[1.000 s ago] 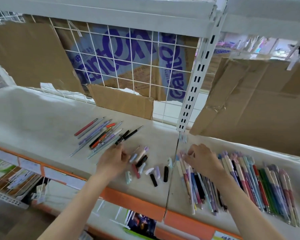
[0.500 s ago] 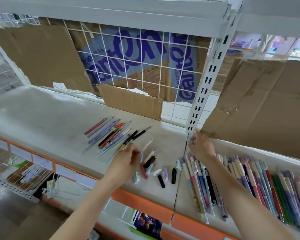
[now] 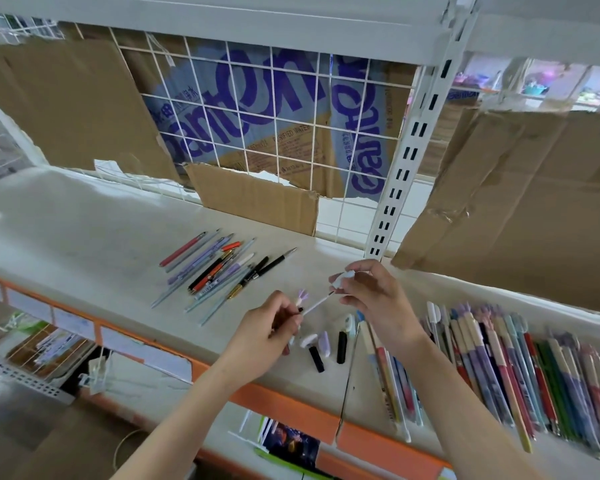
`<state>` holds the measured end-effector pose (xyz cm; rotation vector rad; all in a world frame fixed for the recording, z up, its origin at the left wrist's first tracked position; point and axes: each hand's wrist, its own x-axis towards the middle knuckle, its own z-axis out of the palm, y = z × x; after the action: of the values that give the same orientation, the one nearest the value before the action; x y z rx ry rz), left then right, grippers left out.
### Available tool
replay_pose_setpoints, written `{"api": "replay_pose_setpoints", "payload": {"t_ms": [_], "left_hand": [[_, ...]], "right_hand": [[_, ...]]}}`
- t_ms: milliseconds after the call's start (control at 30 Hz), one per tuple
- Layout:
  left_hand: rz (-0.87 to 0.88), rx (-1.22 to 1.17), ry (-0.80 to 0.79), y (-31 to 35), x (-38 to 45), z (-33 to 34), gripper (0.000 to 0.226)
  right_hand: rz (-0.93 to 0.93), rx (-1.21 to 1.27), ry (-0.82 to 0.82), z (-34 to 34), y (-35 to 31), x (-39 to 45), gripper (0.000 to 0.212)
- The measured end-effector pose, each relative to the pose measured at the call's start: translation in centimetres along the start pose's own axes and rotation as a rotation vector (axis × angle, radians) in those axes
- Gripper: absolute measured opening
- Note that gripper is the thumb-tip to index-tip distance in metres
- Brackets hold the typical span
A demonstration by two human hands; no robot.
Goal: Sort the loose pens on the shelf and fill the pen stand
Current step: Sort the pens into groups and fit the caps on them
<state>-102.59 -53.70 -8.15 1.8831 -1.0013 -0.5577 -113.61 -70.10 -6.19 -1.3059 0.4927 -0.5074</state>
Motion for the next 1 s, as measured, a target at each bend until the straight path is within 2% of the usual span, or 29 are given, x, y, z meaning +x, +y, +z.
{"api": "replay_pose_setpoints", "payload": {"t_ms": [133,367,500,600,667,767,900,1000], "left_hand": [[-0.013,-0.021,0.006,-0.1,-0.2,-0.1,0.012],[0.004,-0.075,0.055,0.2,-0.2,0.3,0.019],[0.109,0.092,0.135,-0.6,-0.4,0.8,0.018],[0.183,0.228,0.2,-1.1,-0.4,1.3,0.011],[0.188,0.217,0.195,-0.9,-0.3,1.4,0.008],[0.125,0.156,0.123,-0.3,0.6,0.4,0.012],[0.025,0.361,0.372,-3.6,3.2,-3.4,0.007],[-0.162,0.61,0.357,-5.7,4.0,-5.4,0.012]], "right_hand": [[-0.027,0.008,0.01,-0.1,0.0,0.0,0.014],[-0.007,-0.167,-0.043,1.2,0.8,-0.5,0.009],[0.05,-0.127,0.019,1.7,1.9,-1.0,0.003],[0.093,-0.082,0.068,2.6,2.4,-1.2,0.01],[0.106,-0.096,0.084,3.2,2.3,-1.0,0.012],[0.08,-0.093,0.102,3.0,1.7,-0.5,0.01],[0.044,-0.126,0.163,0.7,0.0,0.3,0.01],[0.068,-0.107,0.153,-0.4,-0.4,0.3,0.013]]}}
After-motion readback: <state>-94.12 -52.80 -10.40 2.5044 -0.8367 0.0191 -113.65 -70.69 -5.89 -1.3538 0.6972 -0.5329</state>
